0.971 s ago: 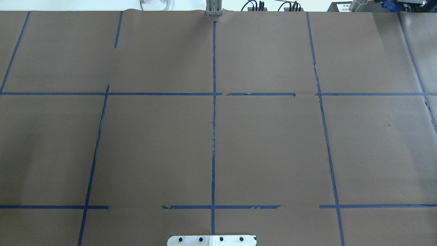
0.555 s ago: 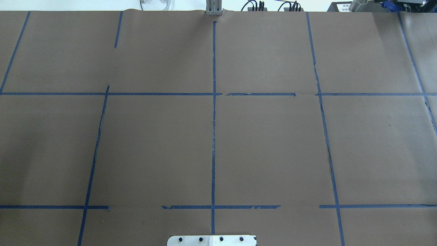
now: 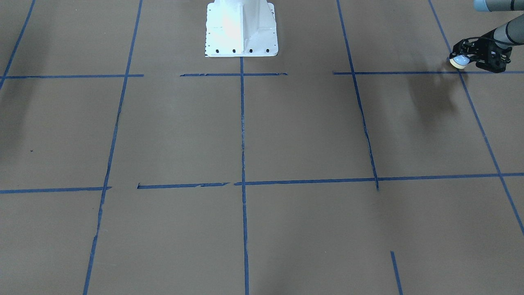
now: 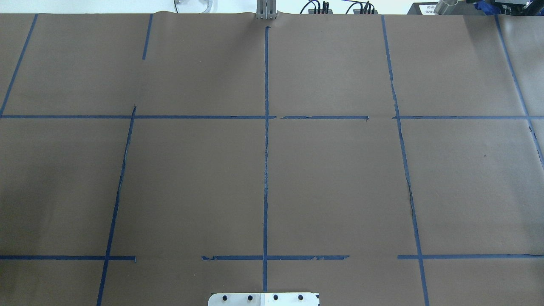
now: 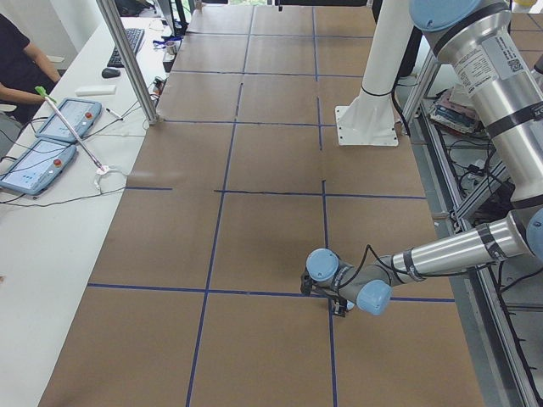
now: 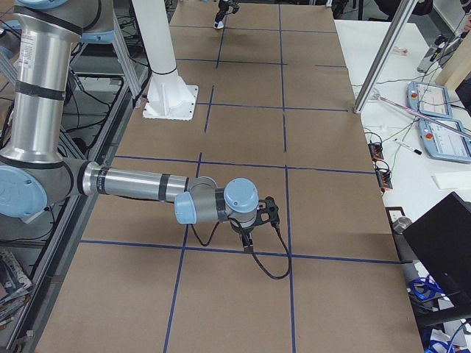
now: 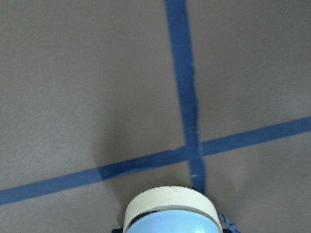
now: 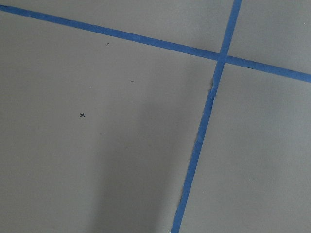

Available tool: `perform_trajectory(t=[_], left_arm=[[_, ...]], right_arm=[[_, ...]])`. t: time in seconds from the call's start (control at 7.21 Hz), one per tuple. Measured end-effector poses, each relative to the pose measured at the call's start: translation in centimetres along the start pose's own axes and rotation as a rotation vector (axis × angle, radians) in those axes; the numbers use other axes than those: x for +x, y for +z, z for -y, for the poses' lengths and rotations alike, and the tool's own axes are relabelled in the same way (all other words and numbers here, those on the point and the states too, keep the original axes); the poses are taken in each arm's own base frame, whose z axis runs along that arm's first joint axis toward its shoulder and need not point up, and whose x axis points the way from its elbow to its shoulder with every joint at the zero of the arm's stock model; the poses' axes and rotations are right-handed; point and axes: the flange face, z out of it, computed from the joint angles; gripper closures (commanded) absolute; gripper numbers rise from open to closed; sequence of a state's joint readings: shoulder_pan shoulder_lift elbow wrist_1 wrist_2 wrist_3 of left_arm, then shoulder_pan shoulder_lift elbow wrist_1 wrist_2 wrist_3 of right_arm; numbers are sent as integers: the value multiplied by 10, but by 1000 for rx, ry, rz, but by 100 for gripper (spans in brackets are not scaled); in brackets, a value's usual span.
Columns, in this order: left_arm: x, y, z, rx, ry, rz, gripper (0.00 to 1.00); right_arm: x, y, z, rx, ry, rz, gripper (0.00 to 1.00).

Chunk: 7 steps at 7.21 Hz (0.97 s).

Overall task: Place and press bell with both arms
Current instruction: 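Carry the white-and-blue bell with the left gripper to the table center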

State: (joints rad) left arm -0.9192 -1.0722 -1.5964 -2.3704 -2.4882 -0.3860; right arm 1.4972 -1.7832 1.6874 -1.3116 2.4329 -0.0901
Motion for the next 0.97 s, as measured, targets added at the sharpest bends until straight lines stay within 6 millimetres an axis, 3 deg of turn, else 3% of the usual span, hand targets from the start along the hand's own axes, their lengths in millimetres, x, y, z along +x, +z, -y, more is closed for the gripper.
perform_trajectory(t=[0.14,0.55,0.83,0.97], left_arm=[[37,-16,30,48,-10,-49,100],[151,-50,152,159,-90,-164,100],[256,-69,246,164,-147,-213,100],[326,-82,293,148,-182,-215,100]], right_arm=[[0,0,0,0,1,0,0],[1,1,2,-3,1,-5,0],[3,3,4,-7,2,-6,0],[6,7,4,-12,8,-5,0]])
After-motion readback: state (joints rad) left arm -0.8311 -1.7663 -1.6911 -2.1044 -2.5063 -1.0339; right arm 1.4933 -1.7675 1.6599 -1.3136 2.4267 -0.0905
